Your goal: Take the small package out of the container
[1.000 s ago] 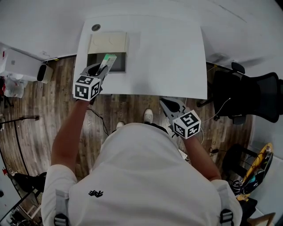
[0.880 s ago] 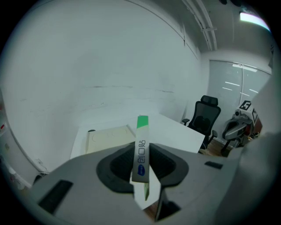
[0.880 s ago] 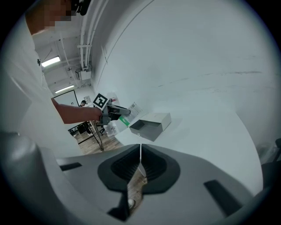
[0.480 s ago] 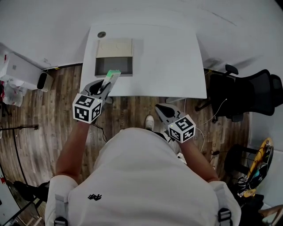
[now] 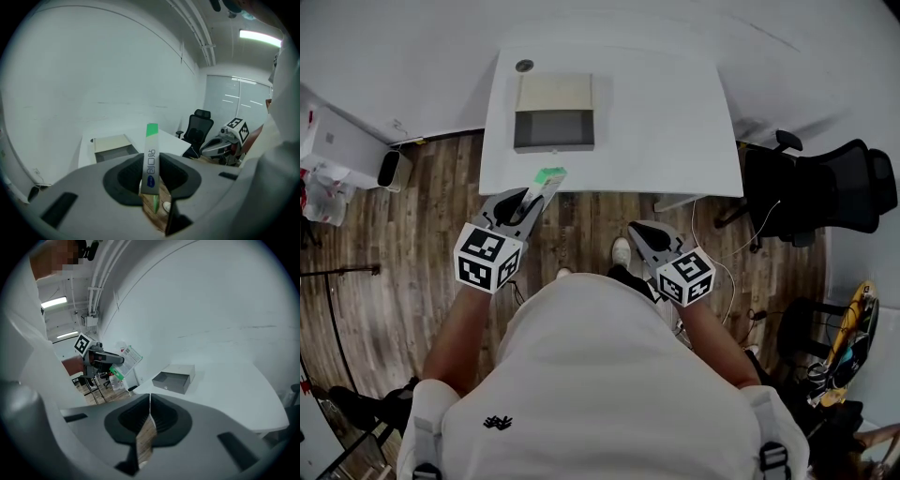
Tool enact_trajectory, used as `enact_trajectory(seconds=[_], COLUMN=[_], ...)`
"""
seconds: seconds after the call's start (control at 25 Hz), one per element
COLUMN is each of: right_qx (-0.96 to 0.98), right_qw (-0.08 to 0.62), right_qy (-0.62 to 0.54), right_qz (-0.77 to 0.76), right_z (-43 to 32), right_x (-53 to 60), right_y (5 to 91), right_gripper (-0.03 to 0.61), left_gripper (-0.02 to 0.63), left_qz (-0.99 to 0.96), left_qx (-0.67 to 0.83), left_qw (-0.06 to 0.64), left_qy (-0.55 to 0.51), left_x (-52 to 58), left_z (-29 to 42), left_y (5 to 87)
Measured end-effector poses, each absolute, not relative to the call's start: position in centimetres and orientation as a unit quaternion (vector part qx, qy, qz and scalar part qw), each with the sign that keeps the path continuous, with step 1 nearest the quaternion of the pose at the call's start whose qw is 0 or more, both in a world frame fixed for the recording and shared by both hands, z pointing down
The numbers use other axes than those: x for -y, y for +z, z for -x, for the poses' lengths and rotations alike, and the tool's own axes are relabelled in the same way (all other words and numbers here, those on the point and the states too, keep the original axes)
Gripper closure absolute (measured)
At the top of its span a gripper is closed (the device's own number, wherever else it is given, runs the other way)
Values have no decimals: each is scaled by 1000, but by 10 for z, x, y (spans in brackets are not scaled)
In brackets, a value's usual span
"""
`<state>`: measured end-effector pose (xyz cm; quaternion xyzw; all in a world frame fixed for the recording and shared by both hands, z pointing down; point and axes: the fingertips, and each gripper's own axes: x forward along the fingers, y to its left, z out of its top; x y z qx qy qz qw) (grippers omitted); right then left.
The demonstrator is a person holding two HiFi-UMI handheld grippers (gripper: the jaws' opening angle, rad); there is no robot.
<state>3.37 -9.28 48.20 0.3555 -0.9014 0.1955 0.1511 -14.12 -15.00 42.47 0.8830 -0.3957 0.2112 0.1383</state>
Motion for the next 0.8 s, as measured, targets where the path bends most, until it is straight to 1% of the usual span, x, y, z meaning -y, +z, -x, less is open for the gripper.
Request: enact_trajectory(seconds=[0.32,0.8], right_qx=[899,895], right_qw=[158,161], right_qy=[186,179], right_qz=[-365,-375], right_z=[-20,-13], right_x=[73,59], right_y=[476,475], right_gripper=[569,571], left_gripper=[515,515], left_qz=[-887,-891], left_qx=[386,380], left_qw=[144,146], left_qy=[209,199], left_x=[116,98], left_z=[156,164], left_y=[426,425])
